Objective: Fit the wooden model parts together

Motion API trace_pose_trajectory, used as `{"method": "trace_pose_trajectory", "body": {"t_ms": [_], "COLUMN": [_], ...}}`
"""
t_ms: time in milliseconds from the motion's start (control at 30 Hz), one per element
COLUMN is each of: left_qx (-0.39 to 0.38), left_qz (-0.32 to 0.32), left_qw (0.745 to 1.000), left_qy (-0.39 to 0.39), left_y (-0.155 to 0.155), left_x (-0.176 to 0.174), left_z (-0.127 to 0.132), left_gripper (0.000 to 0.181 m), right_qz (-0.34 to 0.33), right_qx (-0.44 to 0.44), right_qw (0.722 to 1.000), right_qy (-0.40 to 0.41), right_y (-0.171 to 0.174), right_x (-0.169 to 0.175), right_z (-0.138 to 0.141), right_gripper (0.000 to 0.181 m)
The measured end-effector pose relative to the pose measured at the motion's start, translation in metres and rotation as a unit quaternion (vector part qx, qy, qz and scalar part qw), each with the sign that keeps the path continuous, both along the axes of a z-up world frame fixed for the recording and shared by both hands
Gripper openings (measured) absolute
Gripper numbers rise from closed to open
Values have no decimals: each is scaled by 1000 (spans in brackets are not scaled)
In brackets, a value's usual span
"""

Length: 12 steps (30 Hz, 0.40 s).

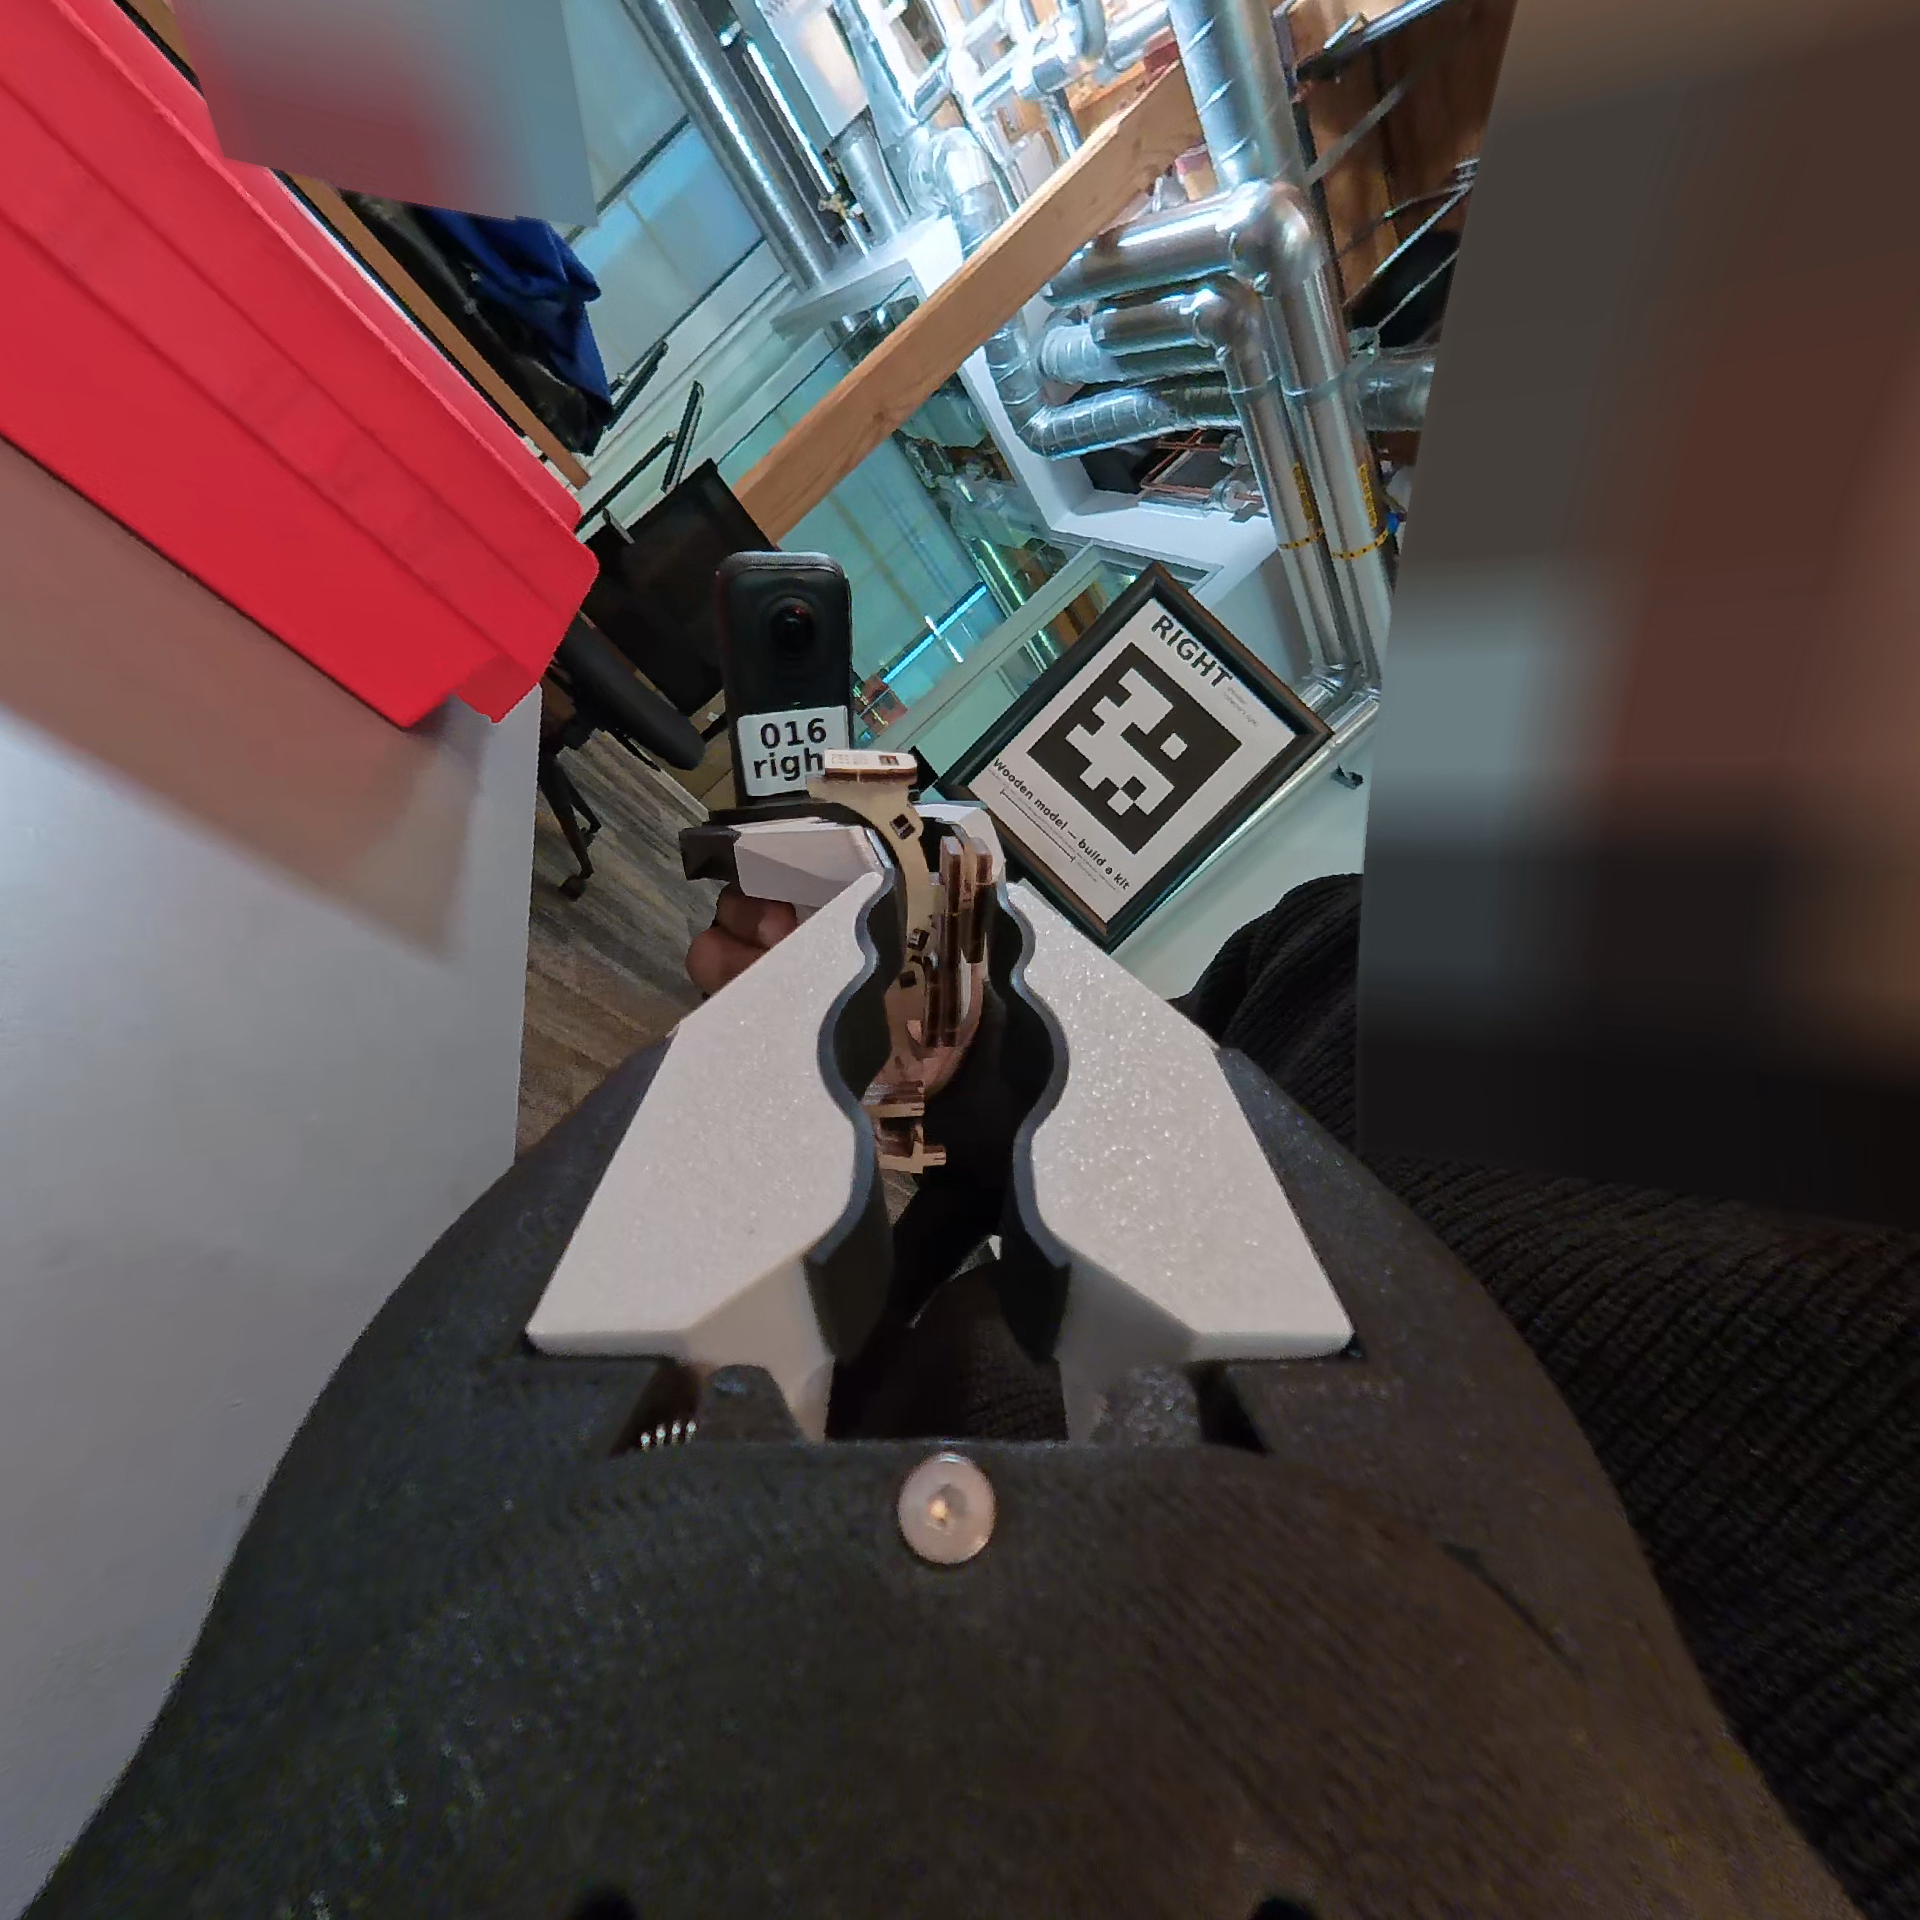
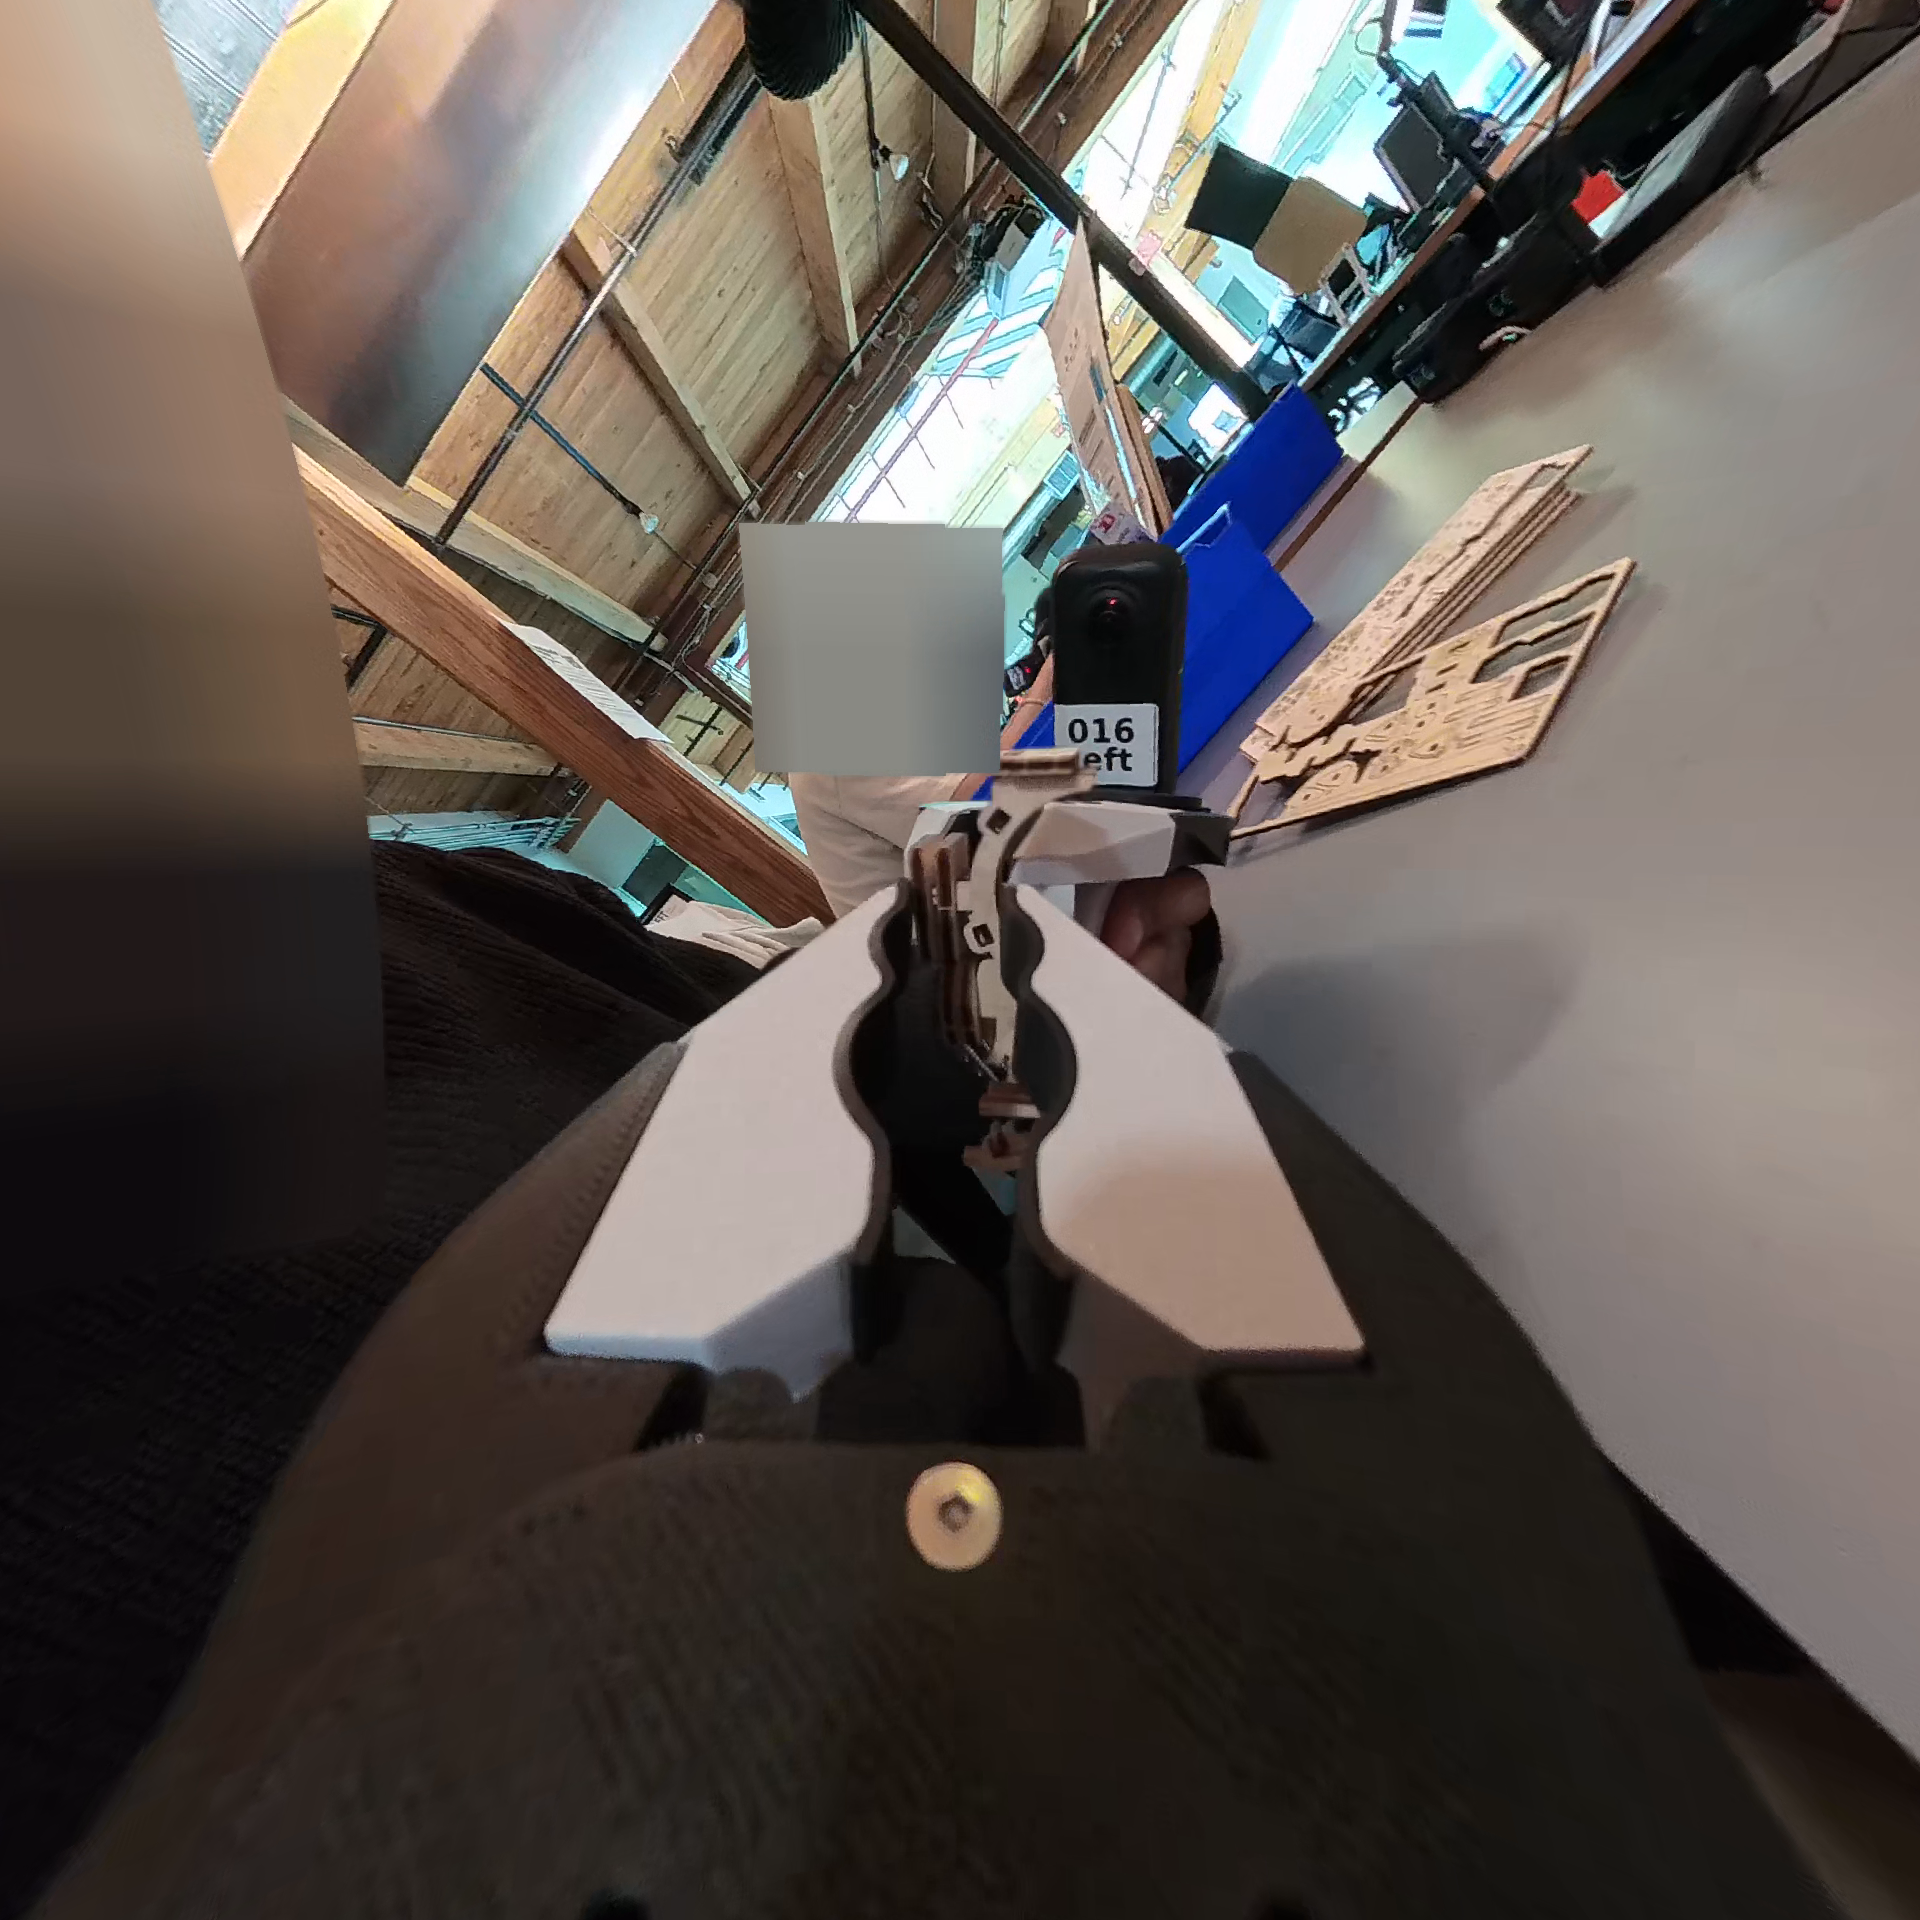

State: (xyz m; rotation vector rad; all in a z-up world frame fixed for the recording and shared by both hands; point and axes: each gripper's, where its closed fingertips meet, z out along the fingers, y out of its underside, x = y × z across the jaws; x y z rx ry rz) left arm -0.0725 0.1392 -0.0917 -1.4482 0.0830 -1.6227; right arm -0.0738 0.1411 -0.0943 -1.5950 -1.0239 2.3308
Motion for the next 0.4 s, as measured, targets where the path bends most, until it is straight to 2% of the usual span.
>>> {"method": "trace_pose_trajectory", "body": {"t_ms": [233, 400], "left_qx": [23, 10], "left_qz": [2, 16], "left_qw": [1000, 999], "left_qy": [0, -33], "left_y": [-4, 0], "left_x": [1, -9], "left_z": [7, 9], "left_gripper": [13, 24], "right_qz": [2, 0], "right_qx": [32, -7], "right_qw": [999, 999], "right_qy": [21, 37], "right_y": [-5, 1], "right_x": [2, 4], "right_z": [7, 12], "right_gripper": [14, 14]}}
